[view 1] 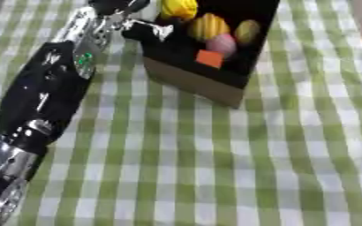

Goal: Pick up objects on the table and place them in the box.

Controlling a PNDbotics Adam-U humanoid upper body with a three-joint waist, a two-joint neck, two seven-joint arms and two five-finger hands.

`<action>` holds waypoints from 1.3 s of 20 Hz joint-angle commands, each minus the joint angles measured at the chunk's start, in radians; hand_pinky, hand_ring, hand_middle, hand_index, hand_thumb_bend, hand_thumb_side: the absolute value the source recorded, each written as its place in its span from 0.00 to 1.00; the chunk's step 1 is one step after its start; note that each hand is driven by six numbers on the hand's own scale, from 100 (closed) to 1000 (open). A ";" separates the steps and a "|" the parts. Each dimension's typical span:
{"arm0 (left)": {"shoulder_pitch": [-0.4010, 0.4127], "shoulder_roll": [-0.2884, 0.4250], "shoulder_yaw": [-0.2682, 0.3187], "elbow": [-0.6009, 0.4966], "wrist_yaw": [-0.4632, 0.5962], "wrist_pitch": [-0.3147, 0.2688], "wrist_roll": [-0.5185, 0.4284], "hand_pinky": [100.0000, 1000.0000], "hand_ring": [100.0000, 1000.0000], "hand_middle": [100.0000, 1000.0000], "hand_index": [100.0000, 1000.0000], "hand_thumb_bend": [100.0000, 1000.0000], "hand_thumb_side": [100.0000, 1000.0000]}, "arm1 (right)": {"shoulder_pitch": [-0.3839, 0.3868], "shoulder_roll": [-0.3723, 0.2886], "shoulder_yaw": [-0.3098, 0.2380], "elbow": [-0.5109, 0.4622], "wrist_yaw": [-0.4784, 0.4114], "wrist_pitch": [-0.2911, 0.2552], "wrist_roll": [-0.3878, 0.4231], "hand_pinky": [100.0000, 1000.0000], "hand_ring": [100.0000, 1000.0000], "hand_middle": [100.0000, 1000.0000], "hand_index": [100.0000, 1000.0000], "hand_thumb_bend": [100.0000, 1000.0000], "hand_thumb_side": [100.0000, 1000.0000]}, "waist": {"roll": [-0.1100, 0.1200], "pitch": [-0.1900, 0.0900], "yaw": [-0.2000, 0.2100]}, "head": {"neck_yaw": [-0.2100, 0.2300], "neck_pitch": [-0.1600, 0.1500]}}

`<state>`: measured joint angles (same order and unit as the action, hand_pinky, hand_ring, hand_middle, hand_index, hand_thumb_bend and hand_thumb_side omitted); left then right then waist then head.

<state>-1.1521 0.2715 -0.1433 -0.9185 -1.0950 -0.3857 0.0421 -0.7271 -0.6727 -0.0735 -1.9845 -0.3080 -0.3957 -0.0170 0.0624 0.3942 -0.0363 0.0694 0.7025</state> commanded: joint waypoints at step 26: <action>0.068 0.159 0.055 -0.238 0.329 0.015 -0.081 0.84 0.82 0.79 0.87 0.37 0.61 | 0.025 -0.041 -0.017 -0.015 0.004 -0.003 -0.012 0.81 0.82 0.55 0.83 0.00 0.50 | 0.006 -0.047 0.027 | -0.060 0.021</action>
<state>-1.0693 0.3899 -0.1002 -1.1150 -0.7956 -0.3807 -0.0382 -0.6935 -0.6809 -0.0776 -1.9845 -0.3096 -0.3979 -0.0247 0.0719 0.3753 -0.0094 0.0140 0.7212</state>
